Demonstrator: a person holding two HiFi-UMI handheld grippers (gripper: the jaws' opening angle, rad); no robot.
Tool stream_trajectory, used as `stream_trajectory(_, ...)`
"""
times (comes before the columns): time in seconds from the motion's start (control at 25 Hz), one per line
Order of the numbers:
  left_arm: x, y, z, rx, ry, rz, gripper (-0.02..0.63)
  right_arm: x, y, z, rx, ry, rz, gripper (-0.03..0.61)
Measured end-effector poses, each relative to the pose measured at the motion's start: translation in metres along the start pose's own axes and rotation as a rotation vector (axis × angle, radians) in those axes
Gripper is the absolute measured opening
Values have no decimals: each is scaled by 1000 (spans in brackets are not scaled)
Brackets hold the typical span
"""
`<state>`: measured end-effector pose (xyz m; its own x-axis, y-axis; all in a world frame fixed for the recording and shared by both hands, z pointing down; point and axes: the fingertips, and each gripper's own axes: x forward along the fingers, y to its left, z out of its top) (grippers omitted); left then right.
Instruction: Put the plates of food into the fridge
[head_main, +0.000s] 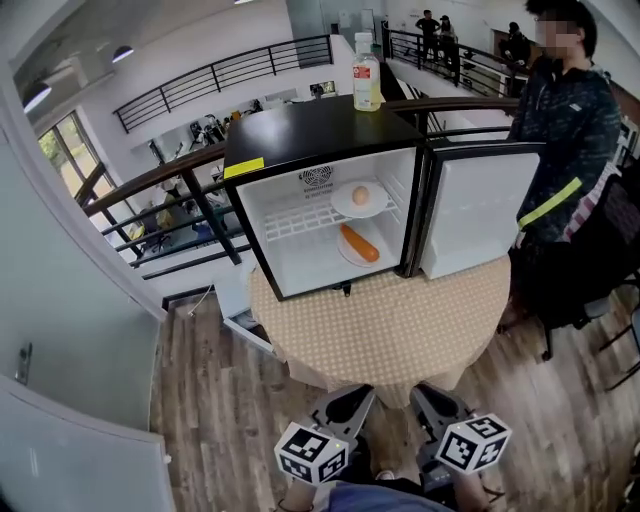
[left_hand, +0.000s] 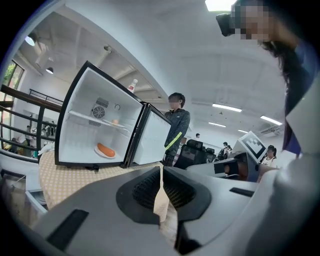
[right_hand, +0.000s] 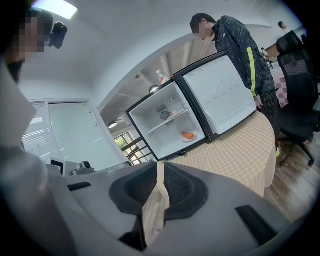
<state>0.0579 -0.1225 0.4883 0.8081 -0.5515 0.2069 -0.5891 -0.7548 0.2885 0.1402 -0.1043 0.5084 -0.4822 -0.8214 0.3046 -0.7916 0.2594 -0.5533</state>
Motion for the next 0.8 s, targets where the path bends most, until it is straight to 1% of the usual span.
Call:
stream_trajectory(0.32,-54,-68,-37,23,23,50,18,-59,37,-49,-20,31,86,51)
stream_trajectory(0.52,-79,-91,-46,40,32,70,18,-79,57,-65,-4,28,134,49)
stream_trajectory(0.8,-98,-105,-42,74,20,55,18,-94,76,-70,3,14,118,46)
